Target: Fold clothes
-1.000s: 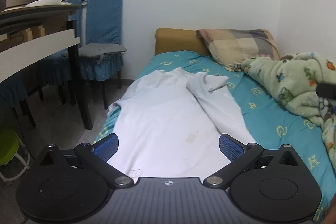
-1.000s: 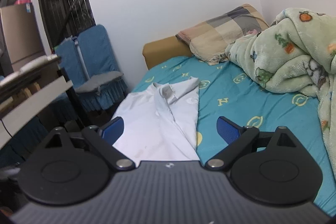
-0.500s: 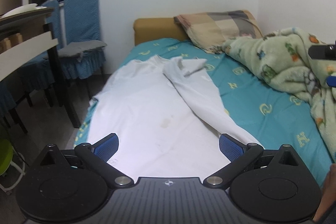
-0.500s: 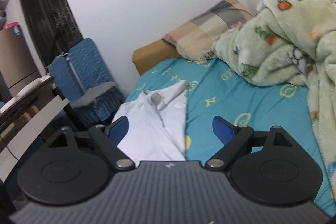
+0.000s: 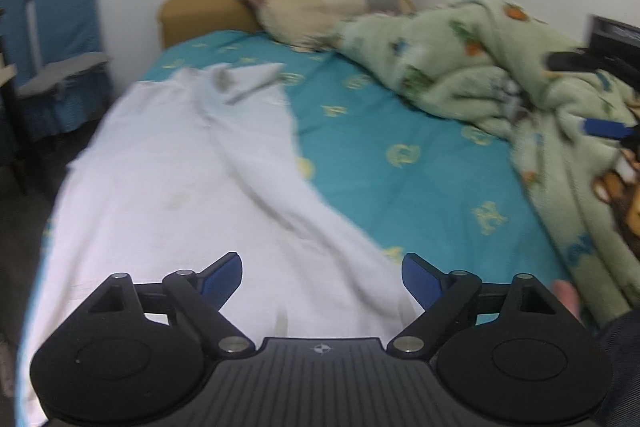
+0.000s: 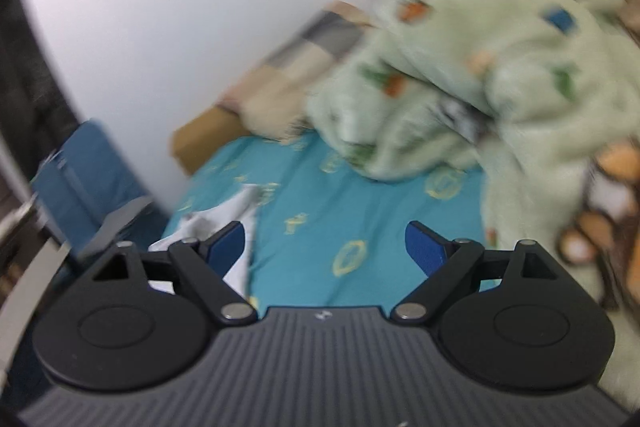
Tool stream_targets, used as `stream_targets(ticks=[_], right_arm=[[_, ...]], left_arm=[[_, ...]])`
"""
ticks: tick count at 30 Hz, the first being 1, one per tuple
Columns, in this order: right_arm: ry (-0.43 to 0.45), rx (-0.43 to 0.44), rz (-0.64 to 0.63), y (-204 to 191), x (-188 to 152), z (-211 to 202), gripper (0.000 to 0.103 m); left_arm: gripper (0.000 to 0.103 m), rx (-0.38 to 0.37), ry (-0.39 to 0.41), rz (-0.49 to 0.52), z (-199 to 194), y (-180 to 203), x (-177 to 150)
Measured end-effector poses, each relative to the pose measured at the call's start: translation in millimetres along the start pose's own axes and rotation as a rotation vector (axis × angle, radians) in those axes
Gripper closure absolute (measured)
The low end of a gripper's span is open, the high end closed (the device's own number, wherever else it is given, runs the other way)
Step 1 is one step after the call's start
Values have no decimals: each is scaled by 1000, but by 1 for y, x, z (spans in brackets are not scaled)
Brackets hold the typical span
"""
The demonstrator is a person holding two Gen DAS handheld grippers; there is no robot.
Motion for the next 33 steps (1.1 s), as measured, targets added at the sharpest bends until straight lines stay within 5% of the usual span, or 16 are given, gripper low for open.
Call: stream_targets(ticks=[9,13,17,20,21,33], right_arm=[[-38,11,7,-3,-8,14,14],[-53,-9,14,0,-10,20,14],[-73,-30,11,0,-14,27,14],[-73,-42,6,1,-16,28,14],[-72,-47,4,1,-16,29,14],[-56,-40,-48,-12,-21,19,14]], left_arm=[[32,-135,-104,169,65,84,-23],[37,-106,-155,258,91,93,-43],[66,-66,-213,258,108,84,-58],[96,-87,-191,192,105,72,-56],[99,-94,-181,165,103,68,-54],[101,-168,104,-214,-36,-15,9]])
Point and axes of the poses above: each gripper's, at about its wrist camera, not at the fingertips, and z roughly the way its jaws point, y to its right, x to its top, the point moved 8 cm from there along z, roughly the way its jaws point, and after that the axes turned 10 degrees about -x, right-handed, at the moved point
